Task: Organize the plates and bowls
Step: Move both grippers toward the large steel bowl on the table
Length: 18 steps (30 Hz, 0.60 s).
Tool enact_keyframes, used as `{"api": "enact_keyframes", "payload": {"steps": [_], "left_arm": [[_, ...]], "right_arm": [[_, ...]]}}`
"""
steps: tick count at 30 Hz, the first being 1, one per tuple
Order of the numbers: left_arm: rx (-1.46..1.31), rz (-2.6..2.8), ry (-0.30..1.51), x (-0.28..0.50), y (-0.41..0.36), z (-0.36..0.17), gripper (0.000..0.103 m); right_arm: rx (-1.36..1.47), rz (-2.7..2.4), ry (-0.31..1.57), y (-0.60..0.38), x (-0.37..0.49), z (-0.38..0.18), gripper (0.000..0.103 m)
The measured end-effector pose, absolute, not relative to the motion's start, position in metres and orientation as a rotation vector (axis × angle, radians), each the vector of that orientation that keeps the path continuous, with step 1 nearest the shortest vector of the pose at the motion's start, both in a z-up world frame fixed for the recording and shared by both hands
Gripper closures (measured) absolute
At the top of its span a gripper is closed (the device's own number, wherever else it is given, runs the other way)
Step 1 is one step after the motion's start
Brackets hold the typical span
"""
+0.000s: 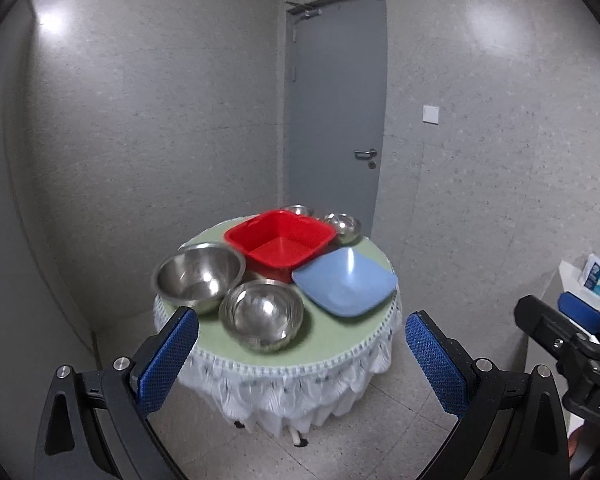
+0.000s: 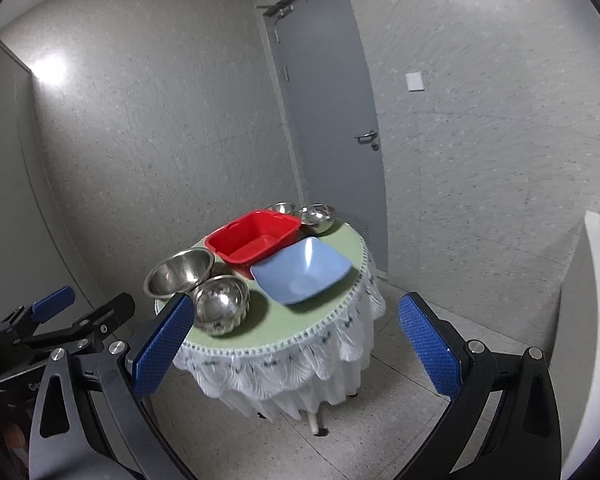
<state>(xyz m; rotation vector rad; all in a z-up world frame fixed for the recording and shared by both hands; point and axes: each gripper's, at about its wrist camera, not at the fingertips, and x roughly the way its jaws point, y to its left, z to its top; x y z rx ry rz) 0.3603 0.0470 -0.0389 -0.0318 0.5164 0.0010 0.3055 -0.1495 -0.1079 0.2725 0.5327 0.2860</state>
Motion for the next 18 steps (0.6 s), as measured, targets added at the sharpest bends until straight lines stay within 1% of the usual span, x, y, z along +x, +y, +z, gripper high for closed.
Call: {"api": "enact_keyframes", "payload": {"steps": [4, 8, 9, 11, 12, 13, 18], "left_arm": [[-0.023, 0.002, 0.504, 0.428, 0.073, -0.042, 0.001], [-0.043, 0.048, 0.543, 0.481, 0.100, -0.057, 0.001], [-0.048, 0.069, 0.552, 0.490, 0.105, -0.062, 0.001], [-0.071, 0.114, 0.572, 0.514, 0.120, -0.072, 0.001], [-0.091, 0.146, 0.585, 0.530, 0.132, -0.079, 0.001], [-0.104, 0.167, 0.591, 0.537, 0.137, -0.082, 0.001], [-0.142, 0.271, 0.631, 0.566, 0.165, -0.097, 0.001]], "right_arm": [[0.284, 0.311, 0.543, -0.128, 0.356, -0.113, 0.000], [0.277, 0.385, 0.621, -0.101, 0.407, -0.127, 0.001], [0.271, 0.397, 0.633, -0.096, 0.416, -0.129, 0.003], [0.264, 0.447, 0.664, -0.082, 0.440, -0.136, 0.013], [0.251, 0.479, 0.683, -0.072, 0.454, -0.141, 0.020], [0.241, 0.503, 0.696, -0.065, 0.463, -0.145, 0.023], [0.195, 0.621, 0.759, -0.013, 0.514, -0.165, 0.023]]}}
